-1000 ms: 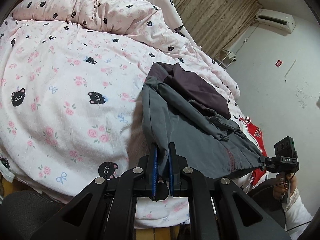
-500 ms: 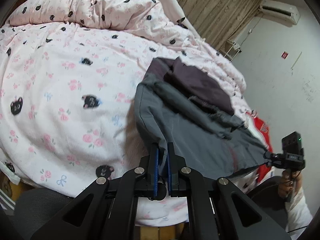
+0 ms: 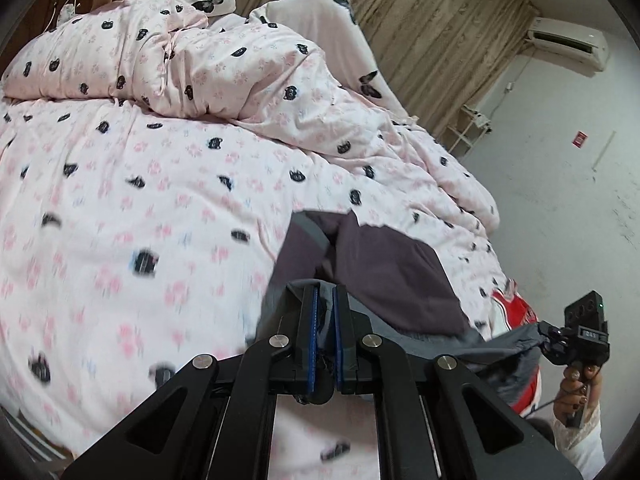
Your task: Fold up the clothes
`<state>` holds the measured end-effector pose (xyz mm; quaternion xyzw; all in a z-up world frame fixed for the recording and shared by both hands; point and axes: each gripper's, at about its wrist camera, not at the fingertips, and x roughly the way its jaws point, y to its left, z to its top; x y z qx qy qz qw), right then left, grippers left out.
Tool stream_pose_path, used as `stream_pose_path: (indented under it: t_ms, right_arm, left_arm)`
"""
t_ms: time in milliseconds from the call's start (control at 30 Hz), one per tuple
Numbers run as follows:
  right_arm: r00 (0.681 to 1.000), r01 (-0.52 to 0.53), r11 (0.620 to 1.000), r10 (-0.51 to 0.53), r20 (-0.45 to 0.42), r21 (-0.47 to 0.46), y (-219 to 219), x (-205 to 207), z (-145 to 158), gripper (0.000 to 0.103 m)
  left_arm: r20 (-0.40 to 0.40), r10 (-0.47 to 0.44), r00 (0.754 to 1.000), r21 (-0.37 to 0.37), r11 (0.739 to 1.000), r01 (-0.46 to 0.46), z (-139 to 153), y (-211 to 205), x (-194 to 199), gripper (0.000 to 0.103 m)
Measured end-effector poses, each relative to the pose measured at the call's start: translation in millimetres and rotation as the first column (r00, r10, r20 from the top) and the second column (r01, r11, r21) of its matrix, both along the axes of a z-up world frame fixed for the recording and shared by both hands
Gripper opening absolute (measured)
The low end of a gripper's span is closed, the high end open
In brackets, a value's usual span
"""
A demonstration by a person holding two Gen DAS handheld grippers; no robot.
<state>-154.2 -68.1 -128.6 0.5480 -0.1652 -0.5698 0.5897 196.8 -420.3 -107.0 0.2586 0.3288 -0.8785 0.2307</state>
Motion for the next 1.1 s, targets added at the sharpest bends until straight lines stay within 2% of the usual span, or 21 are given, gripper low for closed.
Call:
stream_pose_path:
  t_ms: [167, 267, 400, 600, 800, 933, 1067, 1100]
  right_arm:
    - [1.0, 0.028, 0.999, -0.028, 0.009, 0.028, -34, -32, 4, 0.008]
    - [0.998, 0.049, 0.998, -0.05, 0.028, 0.048, -55, -53, -1, 0.008]
    - [0.995, 0.069, 0.993, -0.075, 0.059, 0.091, -84, -81, -20, 0.008]
    - [0.989, 0.093, 0.983, -0.11, 0.103, 0.158, -122, -115, -56, 0.007]
    - [0.983, 0.098, 0.975, -0.126, 0.134, 0.197, -148, -132, -94, 0.007]
    - [0.984, 0.092, 0.971, -0.123, 0.131, 0.22, -160, -137, -108, 0.007]
    - [0.986, 0.097, 0.967, -0.127, 0.113, 0.236, -168, -140, -113, 0.007]
    - [0.986, 0.099, 0.966, -0.128, 0.111, 0.237, -169, -140, -113, 0.007]
  left_arm:
    - [0.063, 0.016, 0.998, -0.014, 1.0, -0.015, 2, -31, -43, 0.005]
    - [0.099, 0.024, 0.995, 0.002, 1.0, -0.024, -4, -50, -67, 0.005]
    - [0.151, 0.031, 0.988, 0.002, 0.999, -0.032, -14, -73, -98, 0.005]
    - [0.238, 0.045, 0.97, 0.01, 0.999, -0.049, -46, -101, -139, 0.005]
    - [0.275, 0.082, 0.958, 0.013, 0.996, -0.089, -71, -120, -149, 0.006]
    - [0.308, 0.109, 0.945, -0.003, 0.994, -0.114, -83, -130, -154, 0.006]
    - [0.277, 0.166, 0.946, 0.008, 0.985, -0.175, -79, -143, -142, 0.006]
    - [0.252, 0.142, 0.957, -0.004, 0.989, -0.146, -70, -134, -143, 0.006]
